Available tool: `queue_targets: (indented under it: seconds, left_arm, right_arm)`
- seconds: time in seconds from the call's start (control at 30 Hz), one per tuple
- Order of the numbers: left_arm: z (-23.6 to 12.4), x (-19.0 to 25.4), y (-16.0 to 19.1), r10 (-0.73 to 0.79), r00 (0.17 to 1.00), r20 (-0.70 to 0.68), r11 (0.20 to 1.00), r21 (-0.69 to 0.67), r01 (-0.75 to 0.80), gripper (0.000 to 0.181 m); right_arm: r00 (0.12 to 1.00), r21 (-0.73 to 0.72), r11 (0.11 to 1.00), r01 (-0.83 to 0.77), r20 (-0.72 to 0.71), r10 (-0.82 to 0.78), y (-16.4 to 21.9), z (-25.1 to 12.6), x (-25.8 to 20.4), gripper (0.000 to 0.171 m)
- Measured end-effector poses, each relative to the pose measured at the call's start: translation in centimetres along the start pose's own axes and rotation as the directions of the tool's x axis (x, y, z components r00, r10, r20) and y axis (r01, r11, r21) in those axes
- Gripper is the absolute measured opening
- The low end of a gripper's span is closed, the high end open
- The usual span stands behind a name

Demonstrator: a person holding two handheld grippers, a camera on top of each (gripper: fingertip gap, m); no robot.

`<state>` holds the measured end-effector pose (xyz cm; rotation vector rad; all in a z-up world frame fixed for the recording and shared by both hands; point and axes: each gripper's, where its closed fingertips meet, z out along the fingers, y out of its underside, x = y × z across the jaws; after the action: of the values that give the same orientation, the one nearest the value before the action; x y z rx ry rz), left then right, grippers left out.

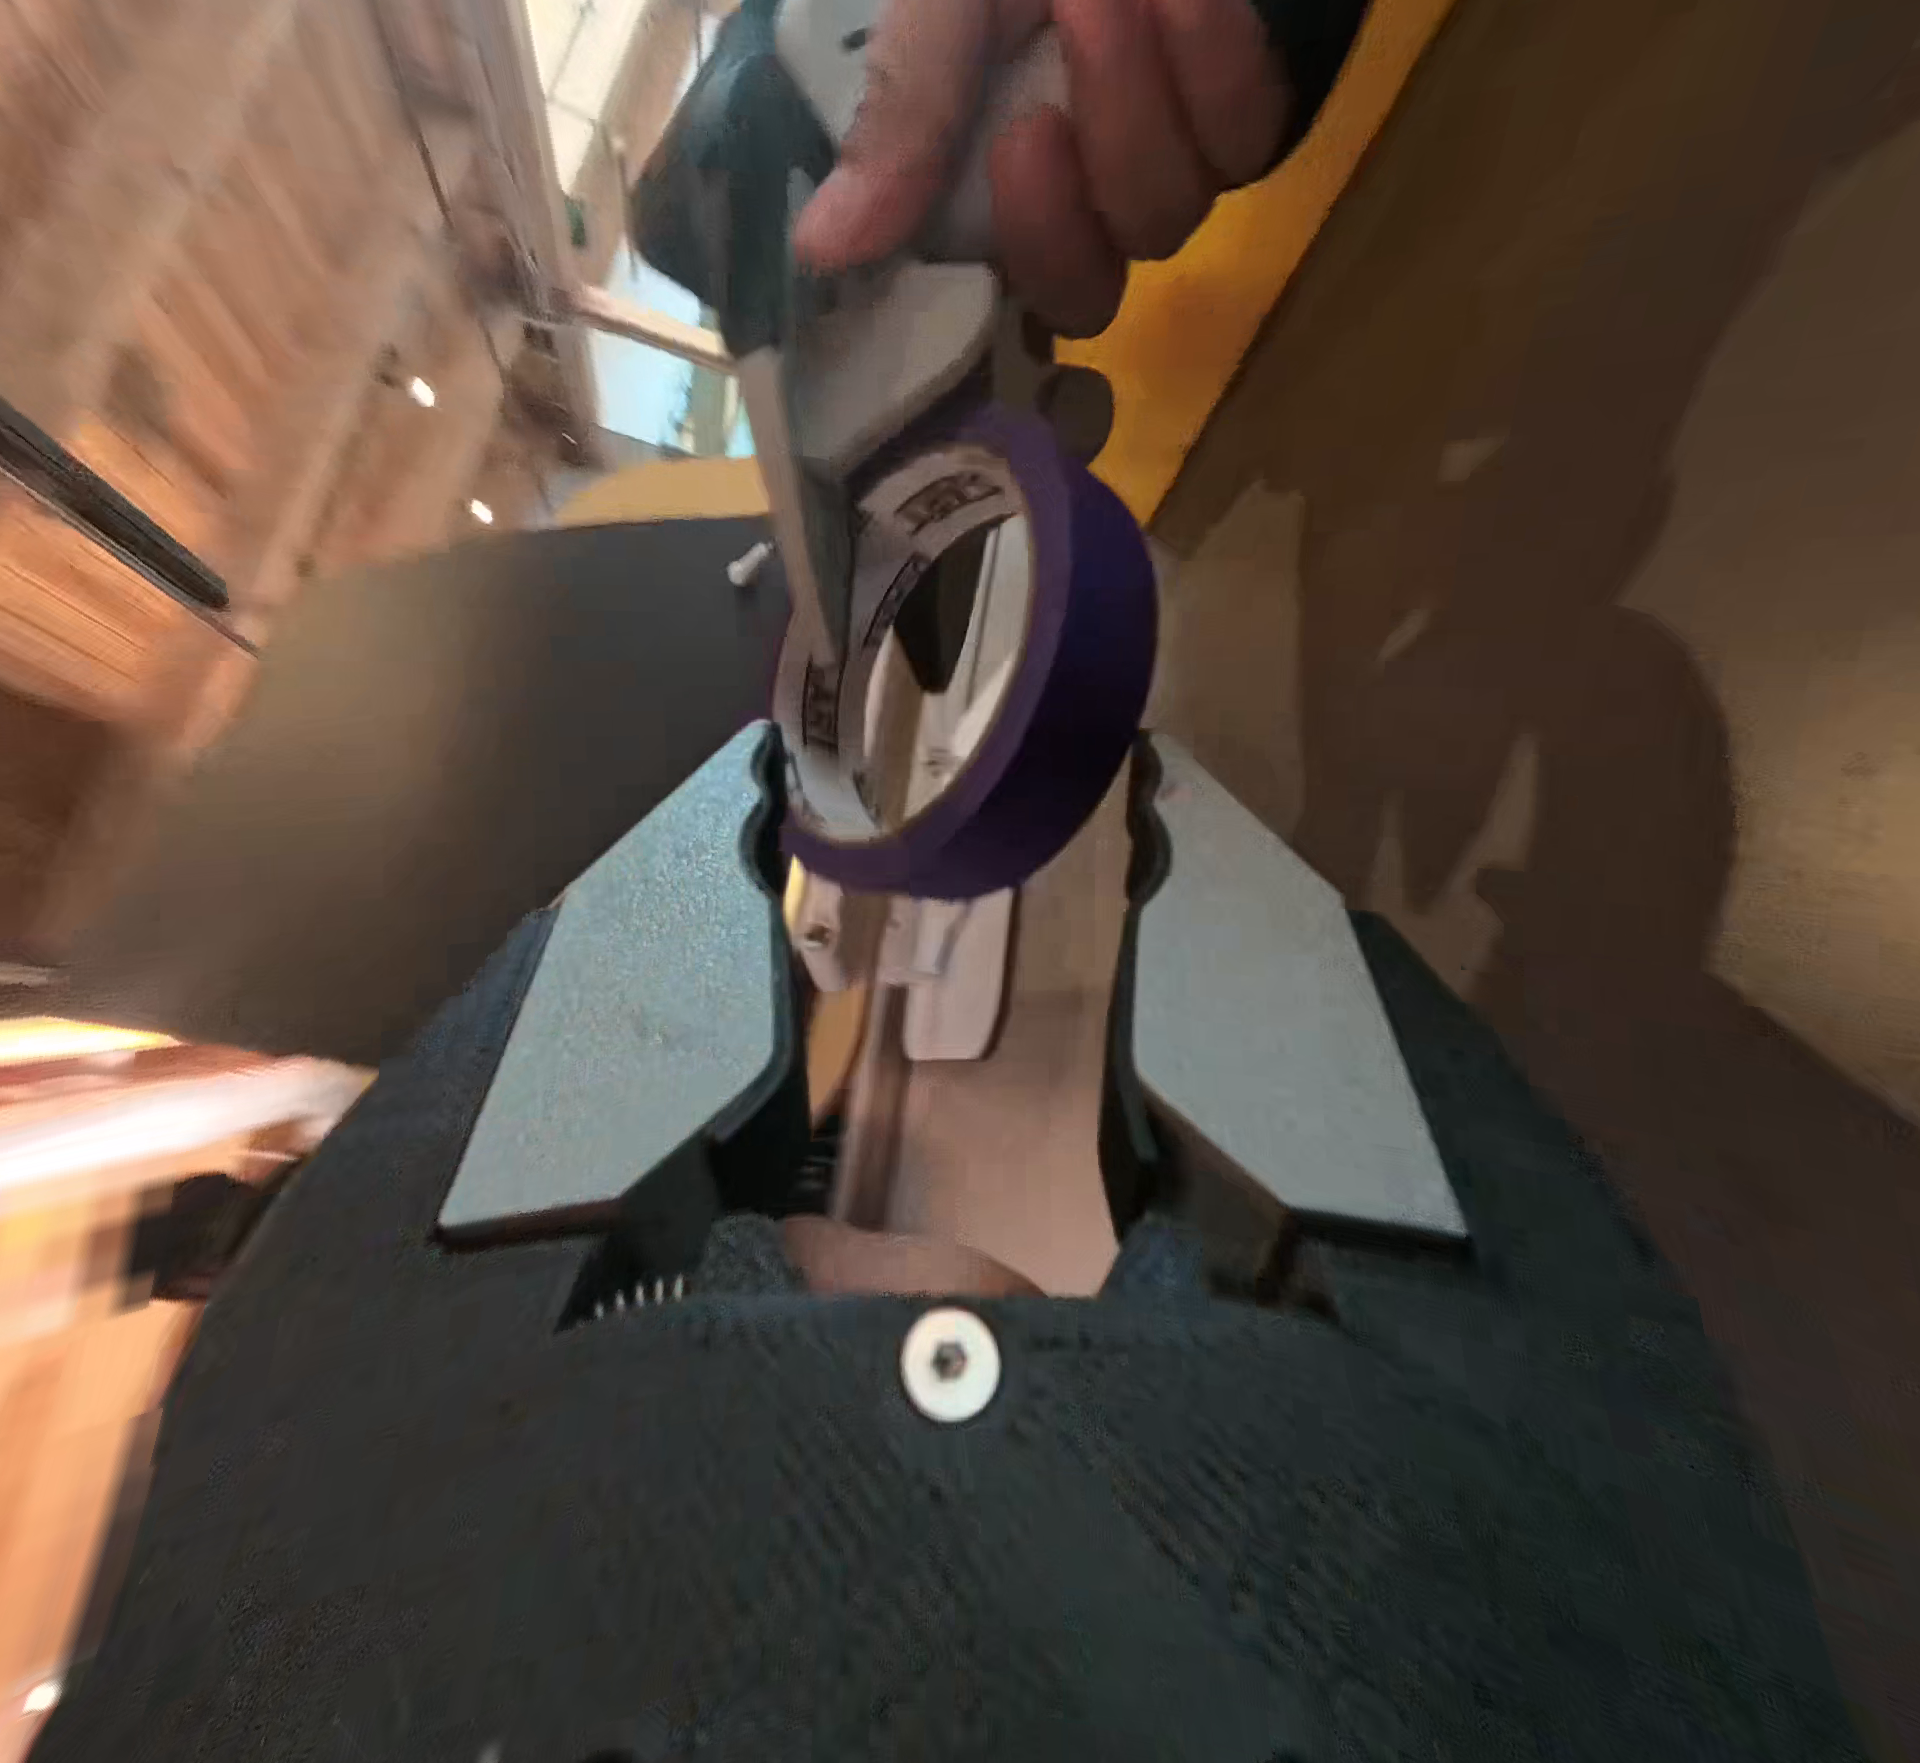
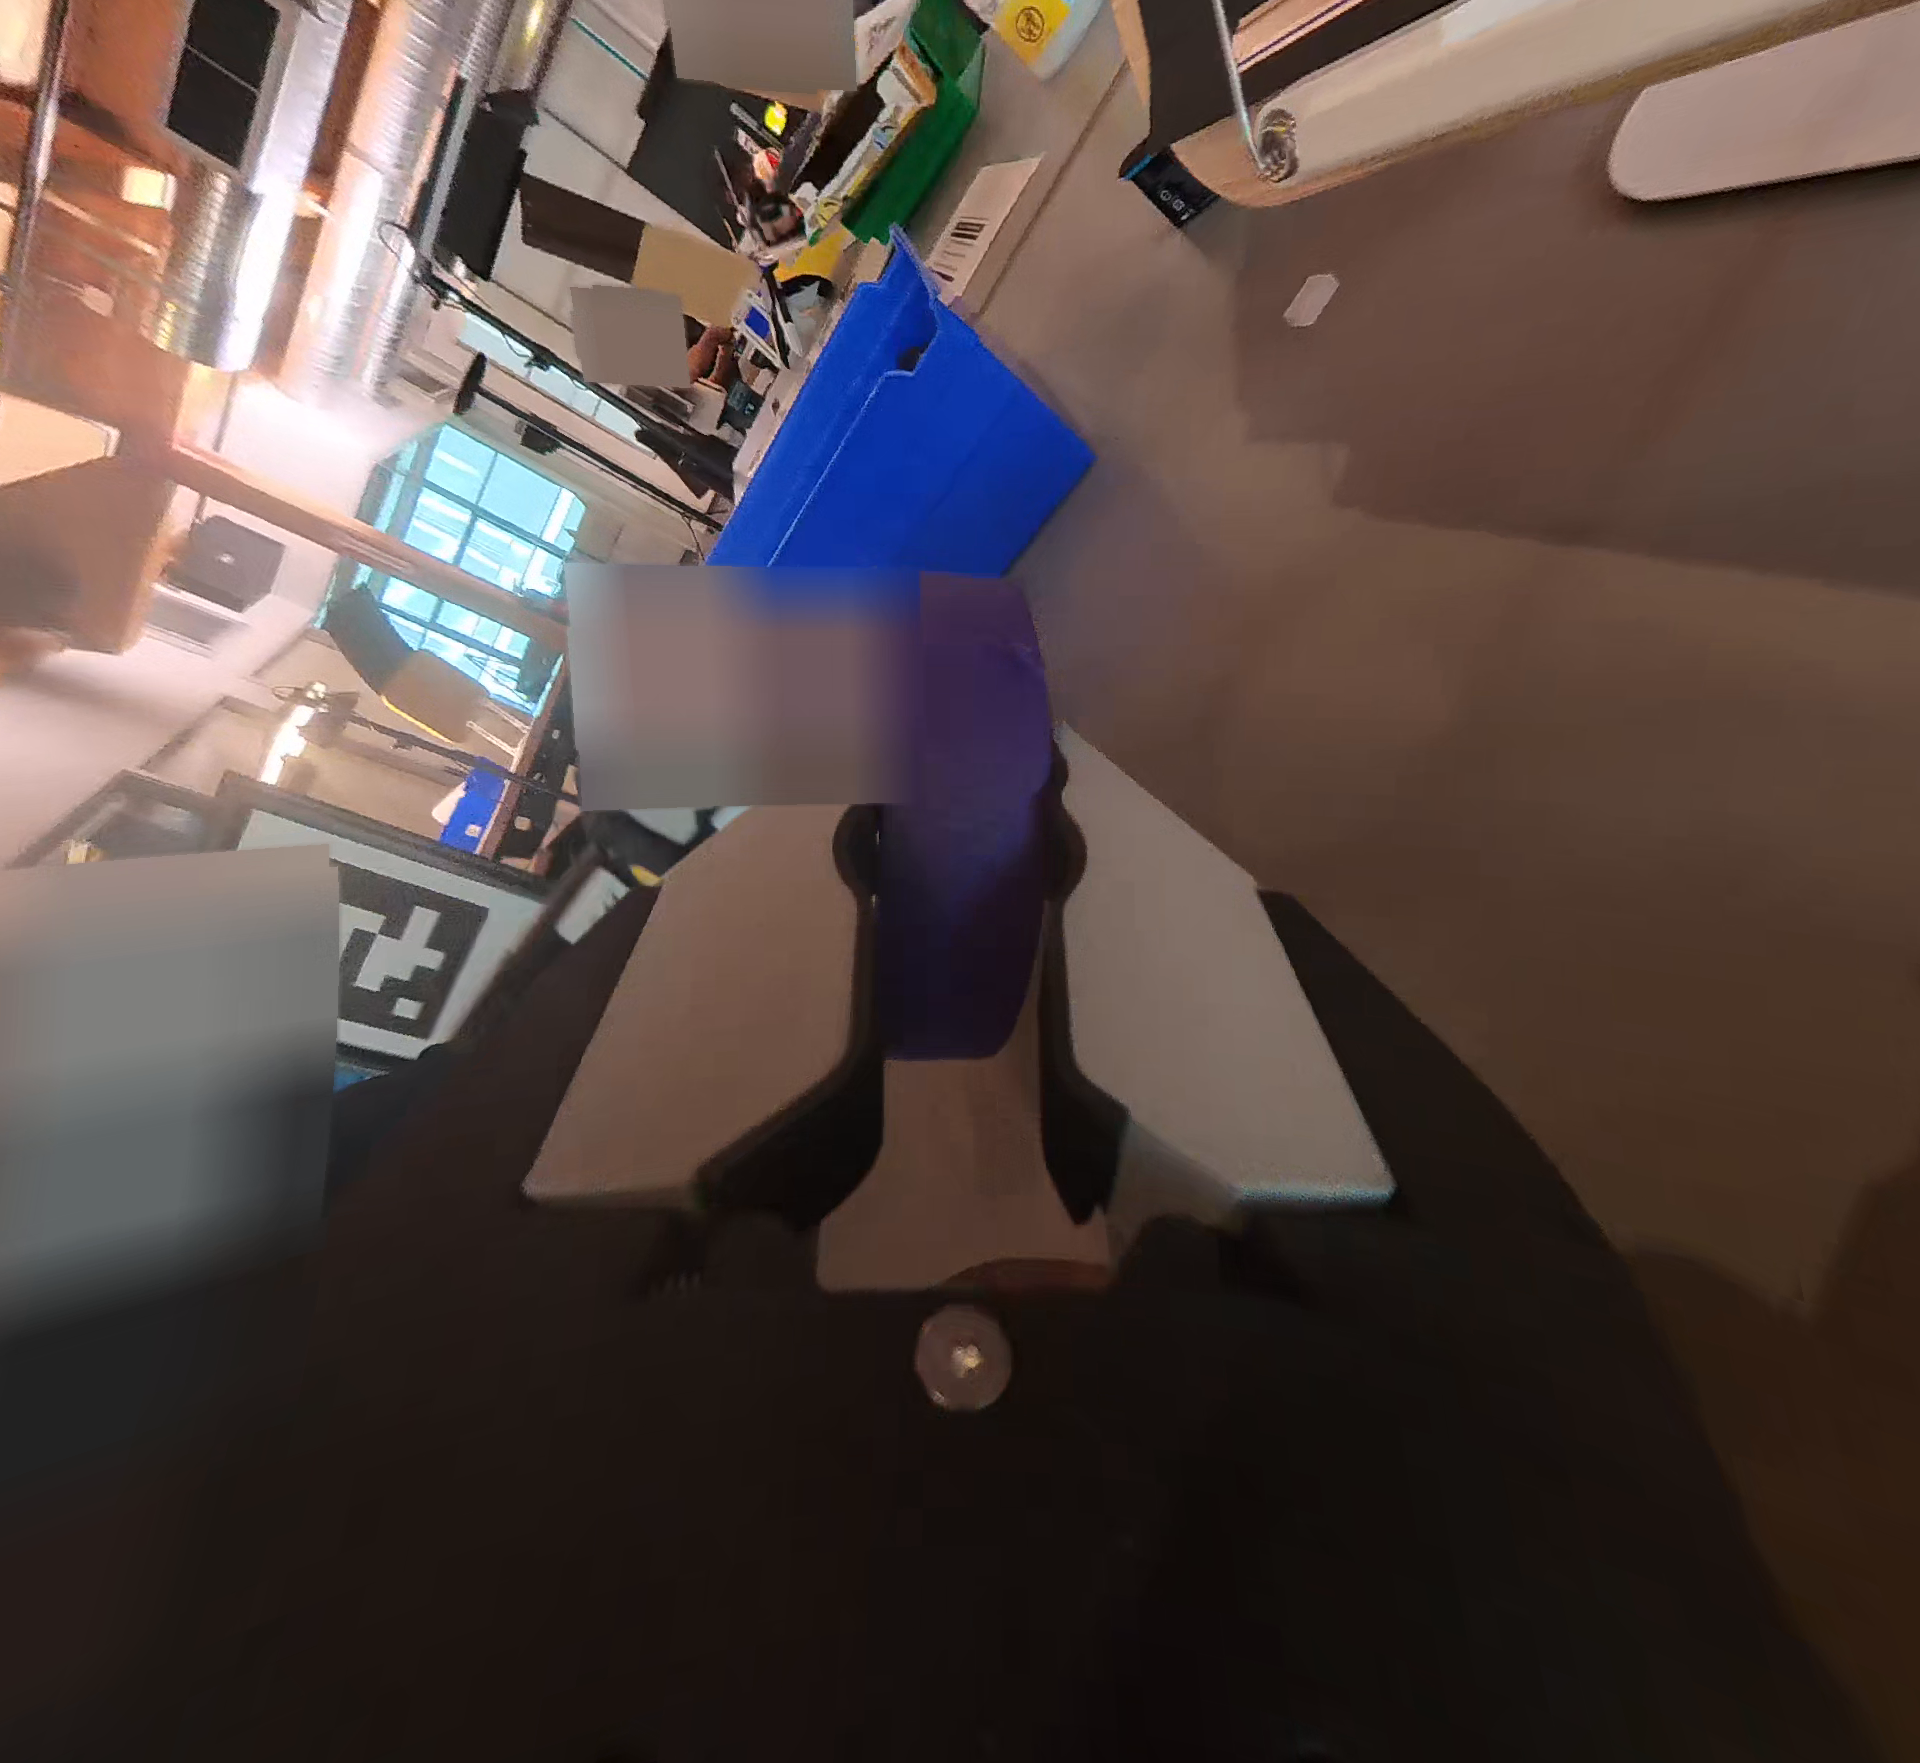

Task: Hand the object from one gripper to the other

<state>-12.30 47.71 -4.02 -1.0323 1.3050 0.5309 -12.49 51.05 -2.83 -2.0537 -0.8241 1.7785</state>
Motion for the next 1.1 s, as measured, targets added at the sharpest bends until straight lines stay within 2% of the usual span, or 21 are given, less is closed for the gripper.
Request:
queue_targets:
  seconds: [0.07, 0.1, 0.13, 0.17, 0.23, 0.3, 0.37, 0.43, 0.5, 0.57, 0.63, 0.67, 0.73, 0.77, 0.83, 0.87, 0.9, 1.0, 1.1]
  left_arm:
    - [0.5, 0.7, -0.3, 0.145, 0.989, 0.025, 0.989, -0.025, -0.144, 0.037]
    - [0.7, 0.7, 0.1, 0.209, 0.977, 0.034, 0.977, -0.061, -0.206, 0.031]
    - [0.8, 0.4, 0.2, 0.205, 0.978, 0.035, 0.976, -0.077, -0.202, 0.029]
    - [0.7, 0.1, 0.1, 0.114, 0.993, 0.03, 0.992, -0.06, -0.112, 0.028]
    - [0.1, -1.1, -0.7, -0.198, 0.98, -0.021, 0.98, 0.032, 0.199, 0.027]
    - [-0.7, -3.0, -0.8, -0.446, 0.893, -0.06, 0.887, 0.107, 0.45, 0.025]
    - [-1.7, -4.2, -1.1, -0.619, 0.768, -0.162, 0.744, 0.193, 0.64, 0.025]
    - [-2.7, -5.4, -1.6, -0.722, 0.639, -0.264, 0.585, 0.261, 0.768, 0.025]
    - [-3.6, -6.2, -2.4, -0.755, 0.54, -0.372, 0.449, 0.307, 0.839, 0.025]
    - [-4.6, -6.1, -3.9, -0.731, 0.446, -0.517, 0.327, 0.308, 0.893, 0.024]
    - [-4.7, -6.0, -4.7, -0.717, 0.404, -0.568, 0.267, 0.312, 0.912, 0.024]
    - [-4.8, -5.6, -5.0, -0.704, 0.381, -0.599, 0.246, 0.297, 0.922, 0.024]
    - [-4.3, -5.0, -5.2, -0.702, 0.357, -0.616, 0.24, 0.268, 0.933, 0.025]
    - [-4.1, -4.7, -5.1, -0.71, 0.347, -0.613, 0.241, 0.251, 0.937, 0.025]
    - [-3.2, -4.6, -4.0, -0.762, 0.321, -0.562, 0.249, 0.204, 0.947, 0.027]
    - [-2.4, -4.8, -2.8, -0.81, 0.314, -0.495, 0.254, 0.186, 0.949, 0.039]
    - [-1.9, -5.0, -1.6, -0.85, 0.304, -0.43, 0.258, 0.162, 0.952, 0.054]
    - [-1.2, -4.8, 0.8, -0.878, 0.369, -0.304, 0.357, 0.095, 0.929, 0.066]
    - [-1.4, -4.7, 0.7, -0.824, 0.508, -0.251, 0.495, 0.119, 0.861, 0.064]
  right_arm:
    - [0.998, 0.008, 1.0, -0.03, 0.052, 0.029, 0.1, 0.5, -0.8, 0.024]
    - [0.998, 0.019, 1.0, -0.008, 0.065, 0.007, -0.1, 0.6, -1.1, 0.025]
    - [0.996, 0.026, 0.998, 0.055, 0.064, -0.057, -0.2, 0.4, -1.5, 0.027]
    - [0.988, 0.024, 0.99, 0.14, 0.061, -0.141, -0.3, 0.1, -2.1, 0.033]
    - [0.94, 0.056, 0.939, 0.34, -0.023, -0.339, -1.3, -1.0, -2.8, 0.051]
    - [0.851, 0.07, 0.85, 0.521, -0.108, -0.513, -2.1, -2.4, -3.5, 0.055]
    - [0.788, 0.052, 0.793, 0.607, -0.167, -0.592, -2.4, -3.3, -3.4, 0.06]
    - [0.787, 0.075, 0.783, 0.617, -0.092, -0.611, -2.0, -3.2, -4.4, 0.067]
    - [0.796, 0.086, 0.794, 0.601, 0.02, -0.605, -1.0, -2.6, -5.5, 0.07]
    - [0.769, 0.069, 0.77, 0.635, 0.039, -0.638, -0.3, -1.7, -5.6, 0.074]
    - [0.702, 0.083, 0.704, 0.705, 0.06, -0.71, 0.6, -0.9, -6.4, 0.075]
    - [0.666, 0.085, 0.672, 0.736, 0.084, -0.741, 1.3, -0.5, -7.0, 0.07]
    - [0.601, 0.037, 0.604, 0.796, 0.063, -0.797, 2.3, 0.1, -6.8, 0.039]
    - [0.556, 0.007, 0.556, 0.831, 0.006, -0.831, 2.0, 0.0, -6.2, 0.031]
    - [0.493, 0.002, 0.495, 0.869, -0.096, -0.865, 0.9, -0.4, -5.8, 0.027]
    - [0.448, -0.002, 0.455, 0.89, -0.172, -0.877, 0.1, -0.8, -5.6, 0.024]
    - [0.38, -0.032, 0.4, 0.916, -0.252, -0.89, -0.7, -1.1, -5.3, 0.024]
    - [0.083, -0.245, 0.194, 0.95, -0.402, -0.912, -1.4, -1.4, -3.6, 0.025]
    - [-0.179, -0.444, 0.005, 0.896, -0.372, -0.911, -0.7, -0.6, -1.8, 0.024]
